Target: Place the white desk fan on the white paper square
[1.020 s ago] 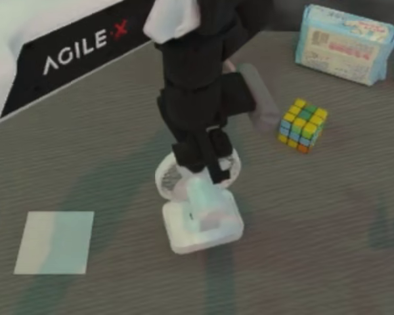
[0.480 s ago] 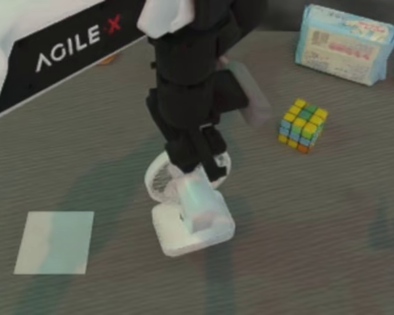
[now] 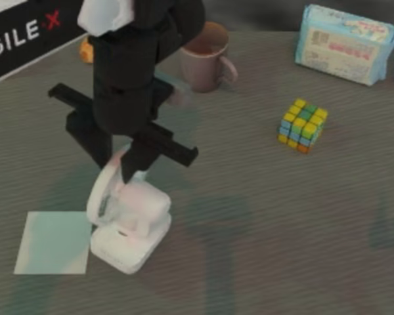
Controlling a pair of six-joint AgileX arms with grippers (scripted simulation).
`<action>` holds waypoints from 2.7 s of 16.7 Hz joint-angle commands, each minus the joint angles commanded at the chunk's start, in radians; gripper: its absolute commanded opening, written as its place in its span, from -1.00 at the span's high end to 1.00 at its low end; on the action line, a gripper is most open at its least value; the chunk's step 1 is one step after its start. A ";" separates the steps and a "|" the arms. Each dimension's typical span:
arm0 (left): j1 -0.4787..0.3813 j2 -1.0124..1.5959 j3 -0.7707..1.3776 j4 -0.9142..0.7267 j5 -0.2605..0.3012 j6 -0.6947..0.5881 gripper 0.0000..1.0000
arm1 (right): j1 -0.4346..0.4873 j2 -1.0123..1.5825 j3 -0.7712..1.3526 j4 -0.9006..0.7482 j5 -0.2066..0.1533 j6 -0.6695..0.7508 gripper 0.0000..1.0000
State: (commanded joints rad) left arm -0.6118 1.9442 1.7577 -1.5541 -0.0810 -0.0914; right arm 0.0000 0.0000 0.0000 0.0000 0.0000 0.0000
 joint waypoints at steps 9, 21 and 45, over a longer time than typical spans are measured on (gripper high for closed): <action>0.198 -0.249 -0.252 0.054 -0.004 -1.098 1.00 | 0.000 0.000 0.000 0.000 0.000 0.000 -1.00; 0.351 -0.425 -0.442 0.187 0.070 -1.754 1.00 | 0.000 0.000 0.000 0.000 0.000 0.000 -1.00; 0.359 -0.409 -0.565 0.326 0.070 -1.745 -0.51 | 0.000 0.000 0.000 0.000 0.000 0.000 -1.00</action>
State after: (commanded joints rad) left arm -0.2525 1.5350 1.1927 -1.2282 -0.0106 -1.8365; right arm 0.0000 0.0000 0.0000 0.0000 0.0000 0.0000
